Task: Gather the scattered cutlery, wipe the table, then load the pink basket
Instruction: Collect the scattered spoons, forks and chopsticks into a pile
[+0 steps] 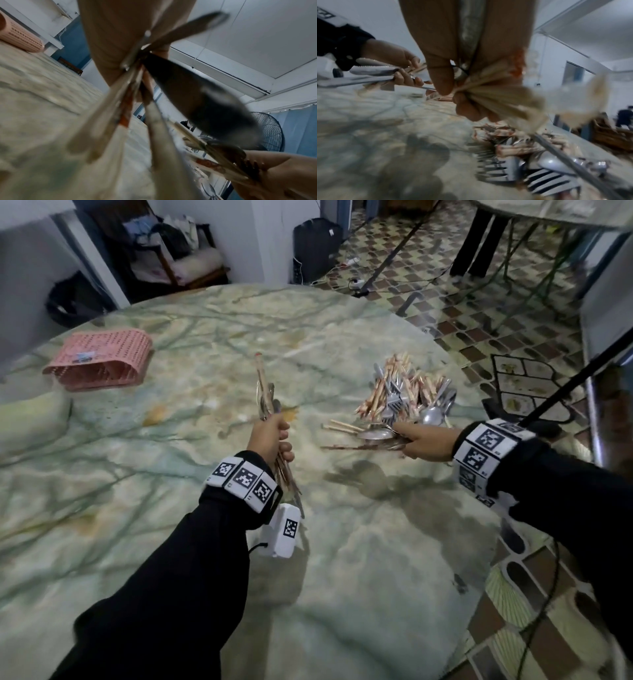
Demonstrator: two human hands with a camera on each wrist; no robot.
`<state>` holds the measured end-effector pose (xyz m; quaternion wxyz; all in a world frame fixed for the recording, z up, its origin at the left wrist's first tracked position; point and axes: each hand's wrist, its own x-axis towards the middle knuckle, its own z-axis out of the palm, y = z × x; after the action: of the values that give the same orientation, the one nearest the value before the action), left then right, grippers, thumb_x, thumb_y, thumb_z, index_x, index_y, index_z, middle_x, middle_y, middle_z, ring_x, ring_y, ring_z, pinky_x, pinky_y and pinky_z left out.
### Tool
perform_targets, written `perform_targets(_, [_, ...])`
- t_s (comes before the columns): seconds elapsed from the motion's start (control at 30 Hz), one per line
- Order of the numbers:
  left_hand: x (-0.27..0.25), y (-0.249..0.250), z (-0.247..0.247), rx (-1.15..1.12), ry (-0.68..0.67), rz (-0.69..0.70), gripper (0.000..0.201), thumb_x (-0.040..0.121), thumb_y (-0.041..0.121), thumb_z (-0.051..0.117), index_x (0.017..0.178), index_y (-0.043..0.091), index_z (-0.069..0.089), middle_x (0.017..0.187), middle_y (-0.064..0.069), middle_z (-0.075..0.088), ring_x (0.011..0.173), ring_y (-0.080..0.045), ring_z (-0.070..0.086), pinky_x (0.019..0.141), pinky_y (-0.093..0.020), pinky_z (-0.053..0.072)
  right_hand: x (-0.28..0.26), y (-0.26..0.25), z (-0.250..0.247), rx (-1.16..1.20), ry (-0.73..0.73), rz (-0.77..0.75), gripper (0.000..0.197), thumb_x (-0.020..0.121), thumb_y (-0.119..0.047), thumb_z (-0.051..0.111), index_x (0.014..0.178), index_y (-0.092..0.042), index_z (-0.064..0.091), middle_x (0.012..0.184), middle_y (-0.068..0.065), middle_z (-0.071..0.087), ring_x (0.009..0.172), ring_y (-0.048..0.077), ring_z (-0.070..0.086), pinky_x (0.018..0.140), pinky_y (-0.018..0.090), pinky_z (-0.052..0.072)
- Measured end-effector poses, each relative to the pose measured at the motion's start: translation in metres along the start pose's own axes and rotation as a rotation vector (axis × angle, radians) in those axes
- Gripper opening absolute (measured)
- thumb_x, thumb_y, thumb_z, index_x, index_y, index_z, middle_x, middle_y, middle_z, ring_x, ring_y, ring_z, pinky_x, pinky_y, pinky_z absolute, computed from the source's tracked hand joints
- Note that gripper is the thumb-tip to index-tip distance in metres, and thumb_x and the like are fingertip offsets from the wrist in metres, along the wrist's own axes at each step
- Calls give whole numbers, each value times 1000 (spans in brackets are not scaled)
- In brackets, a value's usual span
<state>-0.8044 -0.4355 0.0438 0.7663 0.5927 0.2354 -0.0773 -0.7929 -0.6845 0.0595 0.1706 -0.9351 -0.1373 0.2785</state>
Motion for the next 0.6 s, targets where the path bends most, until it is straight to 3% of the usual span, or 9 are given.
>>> perform_targets(0.1, [7,-7,21,-27,-1,-28,17,86,5,30,73,16,31,64,2,23,32,-5,24,37,-12,22,9,19,-19,-403,95,-83,11,94,-12,39,98,-21,36,77,-1,54,88,21,55,101,36,24])
perform_targets(0.13, [9,-9,27,-22,8,-29,17,84,3,29,73,16,31,65,1,23,32,-5,24,37,-12,23,15,27,-24,-501,126,-114,11,93,-14,41,101,-22,39,84,-2,58,91,20,57,104,40,20])
perform_targets(0.27, [17,-15,45,5,51,-43,18,84,3,28,73,17,30,63,1,24,31,-6,25,35,-13,24,31,47,-47,-812,151,-211,33,90,-18,49,121,-26,43,112,-4,59,108,21,56,103,43,22])
perform_targets(0.47, [28,-12,62,7,75,-31,17,84,2,28,74,15,31,62,1,25,31,-5,26,35,-12,25,53,60,-78,-1089,154,-333,41,89,-11,43,126,-29,42,117,-6,55,113,17,51,102,43,25])
perform_targets(0.6, [36,-9,70,26,101,-24,16,85,1,28,77,13,35,63,0,27,32,-6,27,36,-12,25,72,66,-92,-1177,119,-378,38,93,-16,44,127,-32,42,120,-9,53,114,16,49,101,42,28])
